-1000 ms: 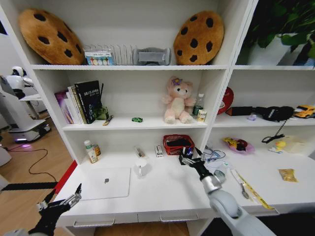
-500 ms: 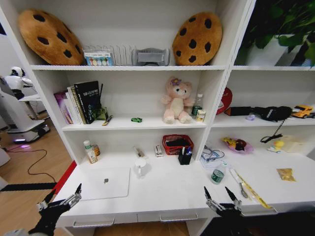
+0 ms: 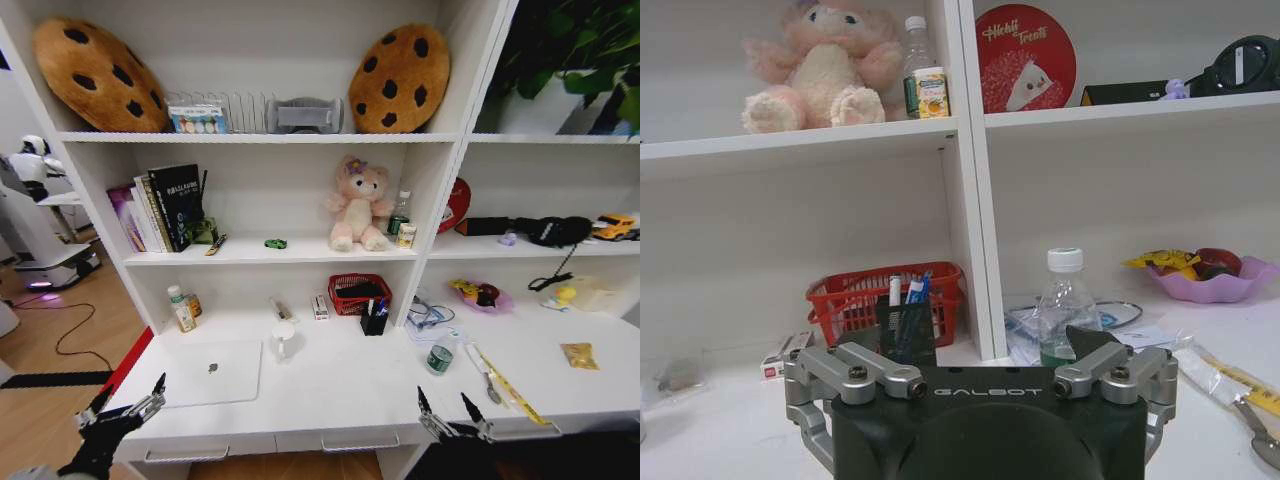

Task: Organize the objects on the table.

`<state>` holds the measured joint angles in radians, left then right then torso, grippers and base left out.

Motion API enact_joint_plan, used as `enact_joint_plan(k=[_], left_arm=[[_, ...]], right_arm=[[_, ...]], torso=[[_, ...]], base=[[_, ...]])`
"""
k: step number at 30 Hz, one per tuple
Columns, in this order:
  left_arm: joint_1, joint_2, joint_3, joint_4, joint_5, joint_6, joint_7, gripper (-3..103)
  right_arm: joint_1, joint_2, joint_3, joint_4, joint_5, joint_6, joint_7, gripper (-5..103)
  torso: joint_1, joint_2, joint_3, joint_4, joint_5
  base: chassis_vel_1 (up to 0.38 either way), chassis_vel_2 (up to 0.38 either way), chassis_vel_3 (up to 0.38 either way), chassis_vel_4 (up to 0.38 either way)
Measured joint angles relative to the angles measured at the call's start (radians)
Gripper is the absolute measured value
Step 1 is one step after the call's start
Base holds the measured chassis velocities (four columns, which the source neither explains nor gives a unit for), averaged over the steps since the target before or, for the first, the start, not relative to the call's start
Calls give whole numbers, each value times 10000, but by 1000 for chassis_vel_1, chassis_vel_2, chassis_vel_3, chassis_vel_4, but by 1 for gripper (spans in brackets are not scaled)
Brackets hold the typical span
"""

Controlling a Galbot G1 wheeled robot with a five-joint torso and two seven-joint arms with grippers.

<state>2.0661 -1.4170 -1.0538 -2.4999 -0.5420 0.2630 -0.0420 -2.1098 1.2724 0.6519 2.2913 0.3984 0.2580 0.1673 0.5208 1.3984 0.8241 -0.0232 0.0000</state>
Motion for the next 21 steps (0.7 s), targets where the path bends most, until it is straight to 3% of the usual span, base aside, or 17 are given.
enact_joint_plan(k=[4, 7, 10, 11, 16, 21], left_arm=[[0, 0, 0, 0, 0, 0, -2, 100], [0, 0, -1, -3, 0, 0, 1, 100], [0, 0, 0, -1, 0, 0, -3, 100], [0, 0, -1, -3, 0, 0, -1, 100], [0, -1, 0, -2, 0, 0, 0, 100], [0, -2, 1, -3, 0, 0, 7, 100]], right_arm=[[329, -159, -57, -30, -2, -133, 72, 100], [646, -279, -187, -103, -3, -220, 172, 100], [1004, -451, -263, -186, 34, -492, 216, 100], [1345, -694, -287, -273, 172, -738, 252, 100], [2127, -1196, -502, -487, 522, -1170, 309, 100], [2693, -1394, -1210, -695, 314, -1262, -338, 100]], torso=[[-1, 0, -1, 0, -10], [-1, 0, 0, 2, 10], [2, -1, 1, -2, -7], [-1, 1, -1, 0, 7], [0, -1, 1, 3, 4], [1, -1, 1, 4, 7]], base=[[-192, -187, 192, 202], [-204, -196, 198, 215], [-243, -249, 255, 267], [-253, -259, 272, 259], [-294, -289, 289, 306], [-173, -208, 210, 190]])
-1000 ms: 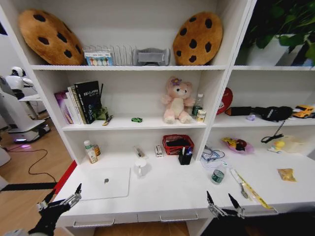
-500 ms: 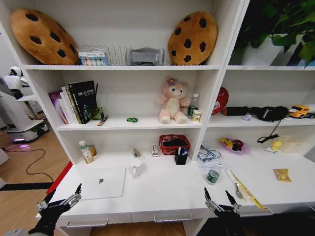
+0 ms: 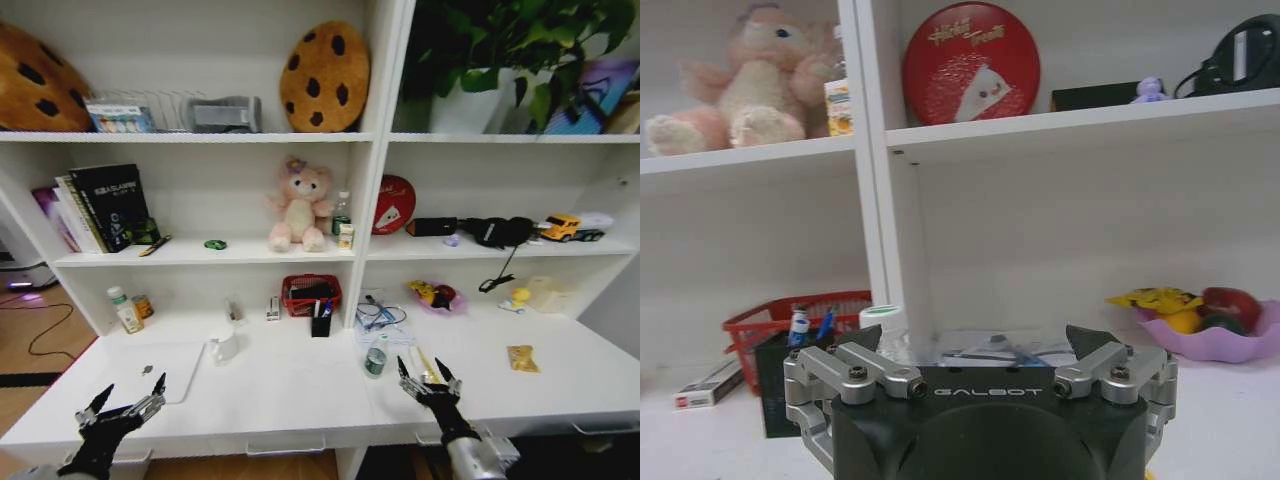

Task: Organize the objects on the table.

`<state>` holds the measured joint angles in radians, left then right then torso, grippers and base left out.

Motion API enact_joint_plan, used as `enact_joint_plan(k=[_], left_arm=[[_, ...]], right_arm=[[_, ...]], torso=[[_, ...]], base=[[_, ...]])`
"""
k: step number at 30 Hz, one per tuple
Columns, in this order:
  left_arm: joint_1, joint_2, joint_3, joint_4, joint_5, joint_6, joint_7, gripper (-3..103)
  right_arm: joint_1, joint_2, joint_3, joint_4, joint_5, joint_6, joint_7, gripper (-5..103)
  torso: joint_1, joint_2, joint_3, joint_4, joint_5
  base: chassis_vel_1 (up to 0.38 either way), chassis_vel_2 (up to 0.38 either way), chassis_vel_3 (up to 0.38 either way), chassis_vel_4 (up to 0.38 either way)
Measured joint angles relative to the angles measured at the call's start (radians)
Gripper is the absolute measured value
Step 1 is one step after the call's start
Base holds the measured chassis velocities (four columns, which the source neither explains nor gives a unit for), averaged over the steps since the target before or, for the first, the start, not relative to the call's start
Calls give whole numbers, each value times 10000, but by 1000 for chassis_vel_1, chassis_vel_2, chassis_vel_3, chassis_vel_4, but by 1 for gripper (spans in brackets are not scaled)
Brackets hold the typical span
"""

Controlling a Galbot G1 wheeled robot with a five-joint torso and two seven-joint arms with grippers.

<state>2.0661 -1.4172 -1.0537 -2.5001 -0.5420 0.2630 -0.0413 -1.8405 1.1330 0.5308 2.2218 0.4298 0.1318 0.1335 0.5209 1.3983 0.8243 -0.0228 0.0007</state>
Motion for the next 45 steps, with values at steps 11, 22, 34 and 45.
enact_joint_plan(k=[11, 22, 34, 45], left_arm=[[0, 1, -4, 1, 0, 0, -12, 100], [0, 1, -1, 1, 0, 0, -9, 100], [0, 1, -2, 1, 0, 0, -9, 100], [0, 1, -2, 1, 0, 0, -8, 100]], right_arm=[[727, -562, -519, -450, -740, -452, -272, 100], [3851, -1481, -2001, -2186, 761, -1701, -298, 100], [4617, -1677, -2686, -2642, 1199, -2054, -244, 84], [4374, -1776, -2463, -2430, 1206, -1986, -309, 40]], torso=[[-2, 2, -2, -5, -10], [-1, 0, 0, -3, -4], [-2, 1, -1, -5, -6], [-1, 2, -2, -4, -7]], base=[[40, 22, -41, -31], [3, 3, -5, 0], [0, 0, 0, 0], [0, 0, 0, 0]])
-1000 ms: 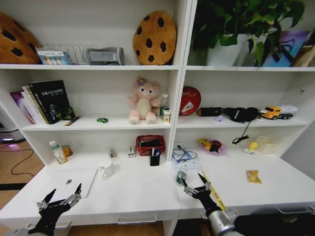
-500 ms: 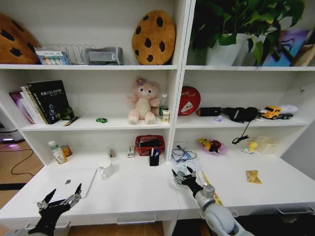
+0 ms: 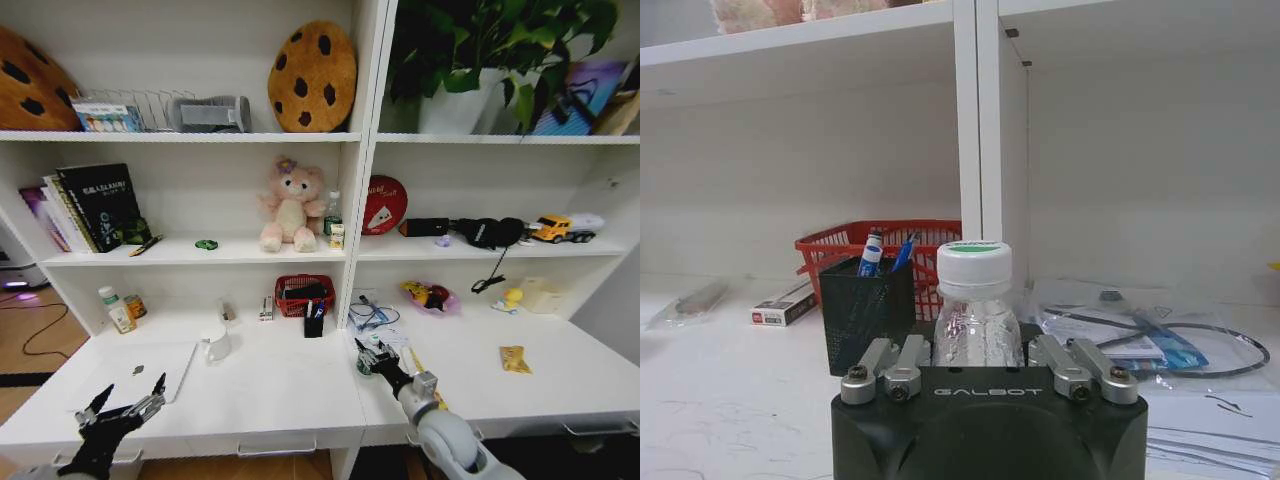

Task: Organize the objects on the table.

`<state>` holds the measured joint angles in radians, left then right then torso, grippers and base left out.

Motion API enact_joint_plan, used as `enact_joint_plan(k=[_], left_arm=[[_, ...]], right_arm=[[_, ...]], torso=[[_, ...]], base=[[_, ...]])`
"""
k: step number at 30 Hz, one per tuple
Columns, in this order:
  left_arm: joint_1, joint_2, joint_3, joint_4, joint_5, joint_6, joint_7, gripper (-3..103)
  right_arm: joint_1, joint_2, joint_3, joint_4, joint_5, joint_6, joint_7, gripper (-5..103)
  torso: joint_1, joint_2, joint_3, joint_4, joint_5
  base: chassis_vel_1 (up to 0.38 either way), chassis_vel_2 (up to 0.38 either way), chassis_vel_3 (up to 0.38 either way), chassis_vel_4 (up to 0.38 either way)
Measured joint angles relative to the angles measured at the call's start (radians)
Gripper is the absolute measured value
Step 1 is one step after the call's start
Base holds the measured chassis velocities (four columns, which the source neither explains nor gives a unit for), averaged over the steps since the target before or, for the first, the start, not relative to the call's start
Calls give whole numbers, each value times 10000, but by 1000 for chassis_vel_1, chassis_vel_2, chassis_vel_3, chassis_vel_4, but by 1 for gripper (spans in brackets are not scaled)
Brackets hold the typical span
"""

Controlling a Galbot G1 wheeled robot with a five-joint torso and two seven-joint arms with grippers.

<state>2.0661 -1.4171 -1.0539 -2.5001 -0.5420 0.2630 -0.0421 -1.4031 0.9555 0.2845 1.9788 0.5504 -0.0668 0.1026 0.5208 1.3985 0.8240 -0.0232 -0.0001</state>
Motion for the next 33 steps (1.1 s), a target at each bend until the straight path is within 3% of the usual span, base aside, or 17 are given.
enact_joint_plan(k=[6, 9, 11, 13, 14, 16, 17, 20, 21, 24, 25, 27, 30, 33], left_arm=[[0, 0, 0, 0, 1, -1, 1, 100], [0, 0, 0, 0, 0, -1, 1, 100], [0, 0, 0, 0, 1, -1, 2, 100], [0, 0, 0, 0, 0, -1, 2, 100], [0, 0, 0, 0, 0, -1, 2, 100], [0, -1, 0, 0, 1, 0, 1, 100], [0, -1, 0, 0, 1, 0, 1, 100], [0, 0, 0, 1, 0, -1, 3, 100], [0, 0, 0, 1, 0, -1, 3, 100], [0, 0, 1, 0, 1, -1, 3, 100], [0, 0, 1, 0, 1, -1, 3, 100], [0, 0, 0, 0, 0, 0, 4, 100], [0, 0, 1, 1, 0, 0, 4, 100], [0, 0, 0, 0, 1, 0, 0, 100]], right_arm=[[-876, 169, 381, 642, -129, 226, -223, 23], [-1286, 164, 607, 1001, -174, 450, -391, 22], [-1960, 157, 922, 1514, -278, 744, -583, 22], [-3649, 297, 1642, 2411, -532, 1259, -912, 22], [-3649, 297, 1642, 2411, -532, 1259, -912, 22], [-5399, 708, 2381, 3030, -878, 1999, -1411, 22], [-5399, 708, 2381, 3030, -878, 1999, -1411, 22], [-8040, 1303, 3110, 3252, -1802, 3710, -2559, 22], [-8040, 1303, 3110, 3252, -1802, 3710, -2559, 22], [-9753, 1363, 3285, 2218, -2661, 6320, -3468, 22], [-9753, 1363, 3285, 2218, -2661, 6320, -3468, 22], [-9854, 1541, 3322, 669, -3024, 7675, -3948, 22], [-9724, 1597, 3298, 110, -3047, 7938, -3999, 22], [-8630, 1745, 3037, -2166, -3094, 8285, -4010, 22]], torso=[[0, -1, 1, 2, 3], [0, 0, 0, 2, 3], [0, 0, 0, 3, 2], [-1, 0, 0, -1, 0], [-1, 0, 0, -1, 0], [-3, 0, -1, 1, -1], [-3, 0, -1, 1, -1], [-3, 1, -1, -3, -1], [-3, 1, -1, -3, -1], [-4, 1, -2, 1, -3], [-4, 1, -2, 1, -3], [-4, 1, -2, 0, 3], [-3, 1, -1, -1, 3], [-3, 1, 0, 0, 3]], base=[[0, 0, 0, 0], [0, 0, 0, 0], [0, 0, 0, 0], [0, 0, 0, 0], [0, 0, 0, 0], [0, 0, 0, 0], [0, 0, 0, 0], [0, 0, 0, 0], [0, 0, 0, 0], [0, 0, 0, 0], [0, 0, 0, 0], [0, 0, 0, 0], [0, 0, 0, 0], [0, 0, 0, 0]])
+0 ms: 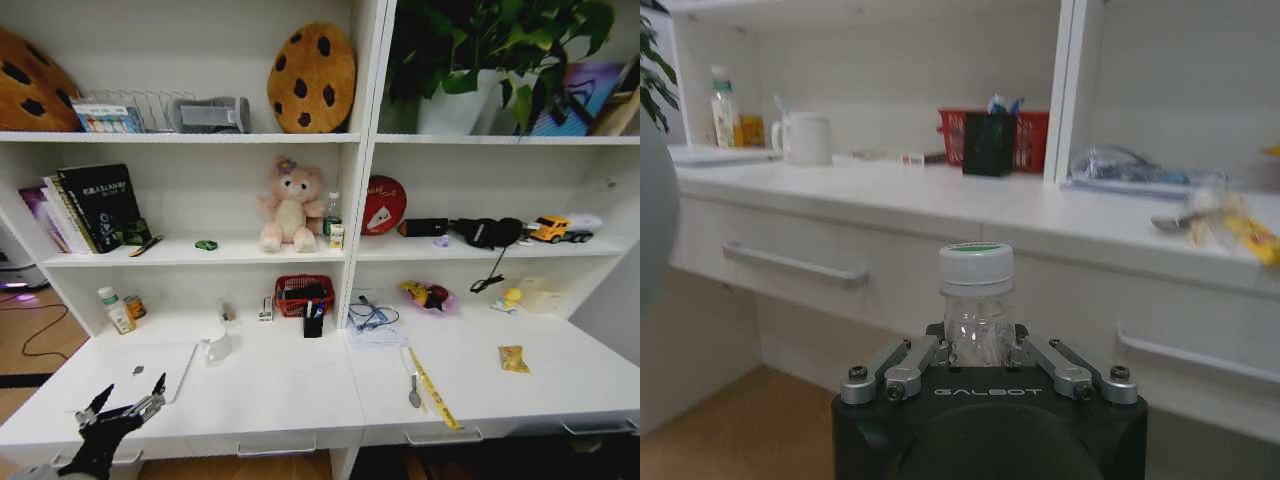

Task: Organize the objects on the table.

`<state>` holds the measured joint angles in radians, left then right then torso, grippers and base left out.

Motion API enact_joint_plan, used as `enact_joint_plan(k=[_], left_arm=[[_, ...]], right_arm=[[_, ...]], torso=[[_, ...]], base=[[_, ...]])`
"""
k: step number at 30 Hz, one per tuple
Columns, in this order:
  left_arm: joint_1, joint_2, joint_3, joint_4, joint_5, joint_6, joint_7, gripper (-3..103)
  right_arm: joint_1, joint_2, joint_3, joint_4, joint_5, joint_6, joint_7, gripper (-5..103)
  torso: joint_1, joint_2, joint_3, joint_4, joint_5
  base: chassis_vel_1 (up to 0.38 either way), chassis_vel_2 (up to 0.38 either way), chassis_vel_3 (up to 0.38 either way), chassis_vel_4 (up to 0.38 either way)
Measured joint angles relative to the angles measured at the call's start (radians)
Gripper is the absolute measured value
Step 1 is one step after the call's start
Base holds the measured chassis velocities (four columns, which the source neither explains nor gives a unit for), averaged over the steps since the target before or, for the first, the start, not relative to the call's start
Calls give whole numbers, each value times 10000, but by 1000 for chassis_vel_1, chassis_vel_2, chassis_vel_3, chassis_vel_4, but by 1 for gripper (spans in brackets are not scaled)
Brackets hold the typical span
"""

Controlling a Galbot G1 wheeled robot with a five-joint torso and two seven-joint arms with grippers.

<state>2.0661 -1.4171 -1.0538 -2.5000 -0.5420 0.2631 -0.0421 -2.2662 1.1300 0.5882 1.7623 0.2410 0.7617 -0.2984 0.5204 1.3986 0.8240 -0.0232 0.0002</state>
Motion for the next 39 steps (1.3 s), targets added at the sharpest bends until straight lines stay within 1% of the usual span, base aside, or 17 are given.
enact_joint_plan(k=[1, 4, 5, 8, 10, 11, 12, 13, 15, 19, 27, 30, 34, 35, 36, 38, 39], left_arm=[[0, 0, 0, 0, 0, 0, 0, 100], [0, 0, 0, 0, 0, 0, 2, 100], [0, 0, 0, 0, 0, 0, 2, 100], [0, 0, 0, -1, 0, -1, 2, 100], [0, 0, 0, 0, 0, 0, 2, 100], [0, 0, 0, 0, 0, -1, 0, 100], [0, 0, 0, 0, 0, -1, 0, 100], [0, 0, 0, 0, 0, -1, 1, 100], [0, 0, 0, 0, -1, 0, 2, 100], [0, 0, 0, 0, 0, 0, 1, 100], [0, 0, 0, 0, 0, -1, 1, 100], [0, 0, 0, 0, 0, 0, 1, 100], [0, 0, 0, 0, 0, 0, 1, 100], [0, 0, 0, 0, 0, -1, 2, 100], [0, 0, 0, 0, 0, -1, 2, 100], [0, 0, 0, 0, 0, 0, 1, 100], [0, 0, 0, 0, 0, -1, 2, 100]], right_arm=[[0, 0, 0, 0, 0, 0, 0, 22], [1591, 31, -281, -2150, 237, -448, 104, 22], [1591, 31, -281, -2150, 237, -448, 104, 22], [3360, 331, -601, -3835, 827, -1030, 187, 22], [3706, 468, -621, -4151, 815, -1047, 198, 22], [4670, 873, -633, -5048, 505, -1052, 190, 22], [4670, 873, -633, -5048, 505, -1052, 190, 22], [5404, 1065, -673, -5751, 366, -1066, 119, 22], [5662, 1114, -706, -6006, 342, -1076, 93, 22], [8009, 1566, -856, -8661, -117, -585, -13, 22], [9073, 1729, -930, -10247, -167, -198, -23, 22], [9580, 1862, -928, -11009, -162, 260, -55, 22], [9885, 2020, -933, -11231, -166, 373, -158, 20], [9984, 2091, -932, -11255, -205, 380, -157, 25], [9984, 2091, -932, -11255, -205, 380, -157, 25], [10100, 2193, -920, -11268, -348, 383, -82, 36], [10112, 2206, -916, -11283, -366, 383, -70, 36]], torso=[[0, 0, 0, 0, 0], [2, -1, 1, 0, 0], [2, -1, 1, 0, 0], [3, -2, 2, 2, -5], [4, -3, 1, 3, -1], [3, -3, 2, 1, 4], [3, -3, 2, 1, 4], [4, -2, 1, 0, -3], [4, -3, 2, 0, -5], [5, -3, 2, 4, 0], [4, -3, 3, -1, -4], [5, -3, 2, 0, -4], [4, -3, 2, 0, -3], [5, -3, 2, 1, -2], [5, -3, 2, 1, -2], [4, -3, 2, 2, -3], [4, -3, 1, 2, -3]], base=[[0, 0, 0, 0], [0, 0, 0, 0], [0, 0, 0, 0], [0, 0, 0, 0], [0, 0, 0, 0], [0, 0, 0, 0], [0, 0, 0, 0], [0, 0, 0, 0], [0, 0, 0, 0], [0, 0, 0, 0], [0, 0, 0, 0], [0, 0, 0, 0], [0, 0, 0, 0], [0, 0, 0, 0], [0, 0, 0, 0], [0, 0, 0, 0], [0, 0, 0, 0]])
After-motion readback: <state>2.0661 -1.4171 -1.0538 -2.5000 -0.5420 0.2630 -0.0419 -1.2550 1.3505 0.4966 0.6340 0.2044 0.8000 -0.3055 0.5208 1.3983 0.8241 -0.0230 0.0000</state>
